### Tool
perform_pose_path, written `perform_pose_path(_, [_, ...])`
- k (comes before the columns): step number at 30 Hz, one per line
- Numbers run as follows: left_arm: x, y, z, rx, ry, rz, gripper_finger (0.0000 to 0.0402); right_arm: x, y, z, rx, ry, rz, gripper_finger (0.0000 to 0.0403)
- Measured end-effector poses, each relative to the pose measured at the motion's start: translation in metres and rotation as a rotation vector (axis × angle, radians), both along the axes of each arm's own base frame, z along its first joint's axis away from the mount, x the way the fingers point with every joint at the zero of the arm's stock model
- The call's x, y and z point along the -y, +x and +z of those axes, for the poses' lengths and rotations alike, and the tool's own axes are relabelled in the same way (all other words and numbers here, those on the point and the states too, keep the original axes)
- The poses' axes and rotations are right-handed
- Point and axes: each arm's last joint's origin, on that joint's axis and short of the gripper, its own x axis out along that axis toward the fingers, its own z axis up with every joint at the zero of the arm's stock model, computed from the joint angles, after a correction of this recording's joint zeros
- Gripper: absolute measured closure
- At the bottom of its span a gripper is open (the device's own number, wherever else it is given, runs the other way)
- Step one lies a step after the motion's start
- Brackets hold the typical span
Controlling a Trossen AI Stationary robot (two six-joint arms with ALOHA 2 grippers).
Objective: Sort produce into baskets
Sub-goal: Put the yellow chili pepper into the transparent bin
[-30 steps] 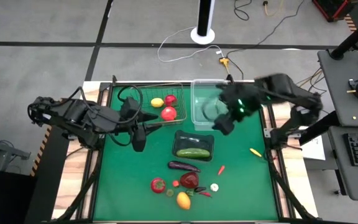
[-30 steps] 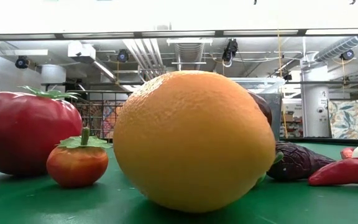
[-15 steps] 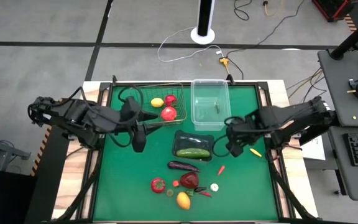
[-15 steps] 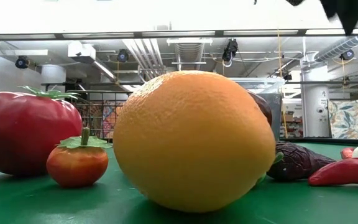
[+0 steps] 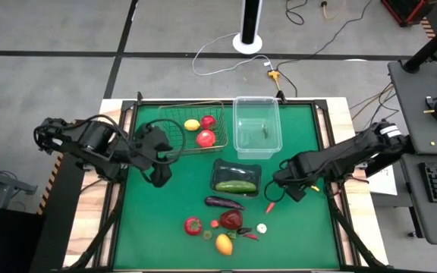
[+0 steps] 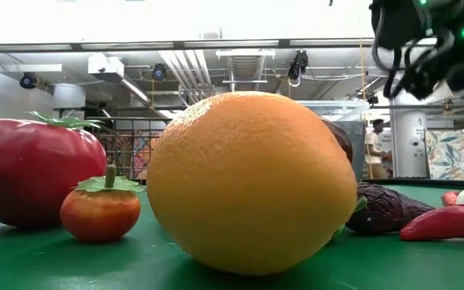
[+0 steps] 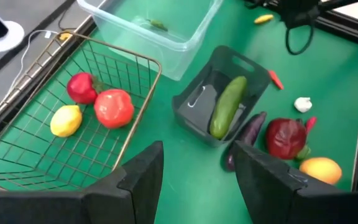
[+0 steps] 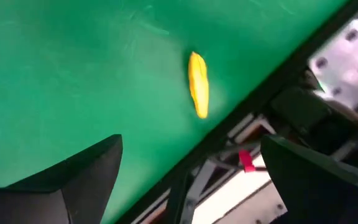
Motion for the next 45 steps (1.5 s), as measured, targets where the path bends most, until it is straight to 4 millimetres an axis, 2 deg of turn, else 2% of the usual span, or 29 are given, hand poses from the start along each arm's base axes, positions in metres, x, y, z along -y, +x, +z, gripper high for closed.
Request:
perform_pose_path(9, [0.000,0.000,0.001,0.003,-0.009,-0.005,0.0226,0.004,-0.011,-0.032,-0.017,0.066,0.121,0.0040])
perform_pose_path(11, [0.000,0.000,0.001,0.003,-0.008,-0.005,0.0226,0.006,-0.013,-0.036,-0.024,0.079,0.145,0.0055])
perform_pose_path(17, [0.000,0.001,0.002,0.023,-0.011,-0.002,0.0226,0.013,-0.003,-0.041,0.073,0.114,0.172,0.0118])
perform_pose_path(22, [0.001,0.003,0.003,0.041,-0.012,0.002,0.0226,0.023,-0.001,-0.051,0.026,0.121,0.146,0.0165])
perform_pose_path(38, [0.001,0.004,0.003,0.057,-0.022,0.008,0.0226,0.026,0.007,-0.089,-0.166,0.189,0.200,0.0222])
perform_pose_path(45, [0.001,0.004,0.004,0.060,-0.011,0.015,0.0226,0.025,0.008,-0.090,-0.158,0.200,0.198,0.0288])
